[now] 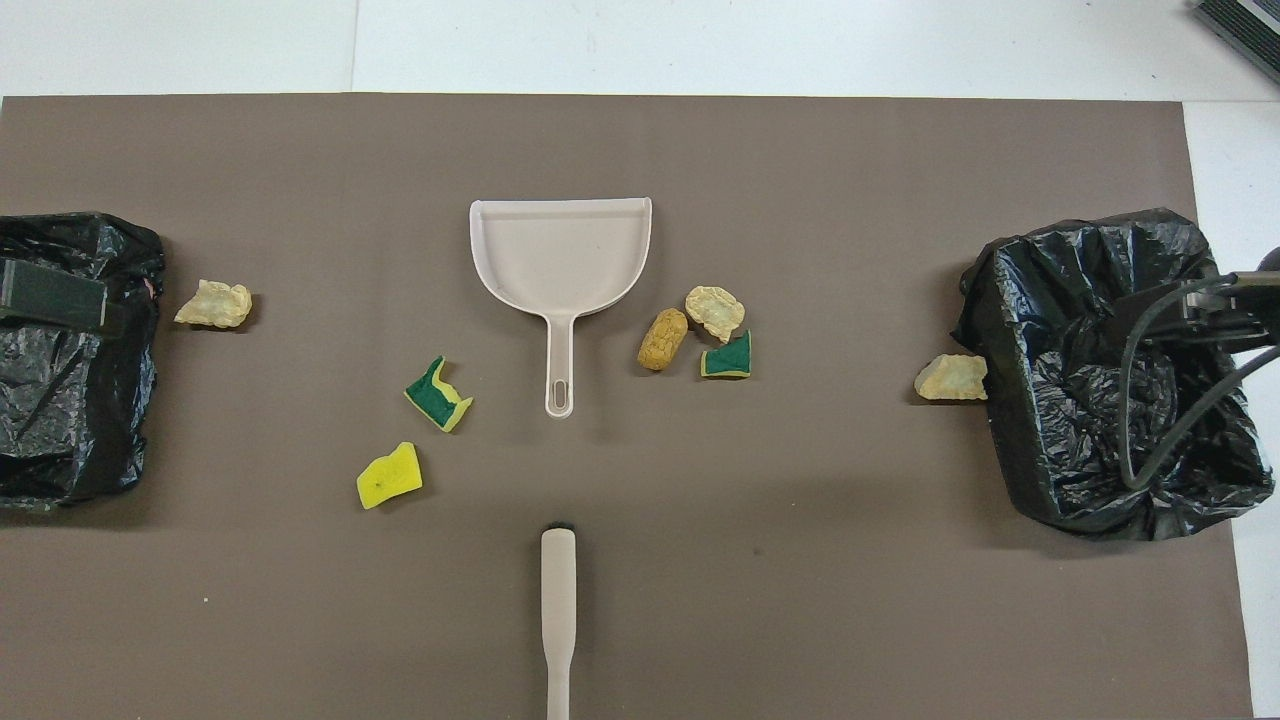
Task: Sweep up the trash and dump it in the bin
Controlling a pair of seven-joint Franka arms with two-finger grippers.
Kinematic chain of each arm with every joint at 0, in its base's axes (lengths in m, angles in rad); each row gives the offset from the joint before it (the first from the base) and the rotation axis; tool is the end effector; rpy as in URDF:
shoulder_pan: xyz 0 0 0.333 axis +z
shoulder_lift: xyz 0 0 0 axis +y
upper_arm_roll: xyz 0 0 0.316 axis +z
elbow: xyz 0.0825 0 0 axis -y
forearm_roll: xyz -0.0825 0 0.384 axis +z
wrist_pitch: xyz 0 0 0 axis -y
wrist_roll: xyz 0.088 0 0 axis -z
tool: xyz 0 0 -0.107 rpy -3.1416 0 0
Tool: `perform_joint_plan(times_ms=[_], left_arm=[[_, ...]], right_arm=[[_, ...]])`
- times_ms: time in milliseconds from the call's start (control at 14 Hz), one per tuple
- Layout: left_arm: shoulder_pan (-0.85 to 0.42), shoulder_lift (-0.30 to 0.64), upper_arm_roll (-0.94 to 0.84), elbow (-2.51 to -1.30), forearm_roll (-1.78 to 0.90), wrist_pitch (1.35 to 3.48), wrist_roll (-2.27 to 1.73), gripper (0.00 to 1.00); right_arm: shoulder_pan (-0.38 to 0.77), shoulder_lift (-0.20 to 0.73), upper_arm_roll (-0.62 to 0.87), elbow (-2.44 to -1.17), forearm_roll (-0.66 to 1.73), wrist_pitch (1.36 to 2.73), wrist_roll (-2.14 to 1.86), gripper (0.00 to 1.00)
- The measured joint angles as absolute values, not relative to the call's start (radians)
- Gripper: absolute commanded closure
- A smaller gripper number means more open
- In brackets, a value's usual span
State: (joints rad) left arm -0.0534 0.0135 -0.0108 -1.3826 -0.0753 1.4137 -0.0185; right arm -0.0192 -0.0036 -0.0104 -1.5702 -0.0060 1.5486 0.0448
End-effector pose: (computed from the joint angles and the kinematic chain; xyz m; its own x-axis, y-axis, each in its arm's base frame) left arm 0.5387 -0.0436 0.6907 0.9982 -0.0575 0.0167 -0.0586 -0.9955 0.0746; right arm 0.5508 -0.0170 0.6248 0.9971 -0.0745 -0.0177 -0.0743 -0.9972 0.0068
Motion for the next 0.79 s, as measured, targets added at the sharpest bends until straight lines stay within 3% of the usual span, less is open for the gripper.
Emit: perform_joint_plan(times_ms=[429,787], left_arm=[[-0.054,0.009,-0.019,-1.386,-0.03,1.371,-0.016,0.0],[-0.055,-0.073,-0.021,-1.508,-0.024,1.366,-0.016,0.0]], right_arm=[[-0.019,-0.004,-0.011,-1.573,-0.005,1.542,0.045,0.0],[-0.019,-0.007,-0.011,-1.584,-0.005,1.541,0.045,0.0]])
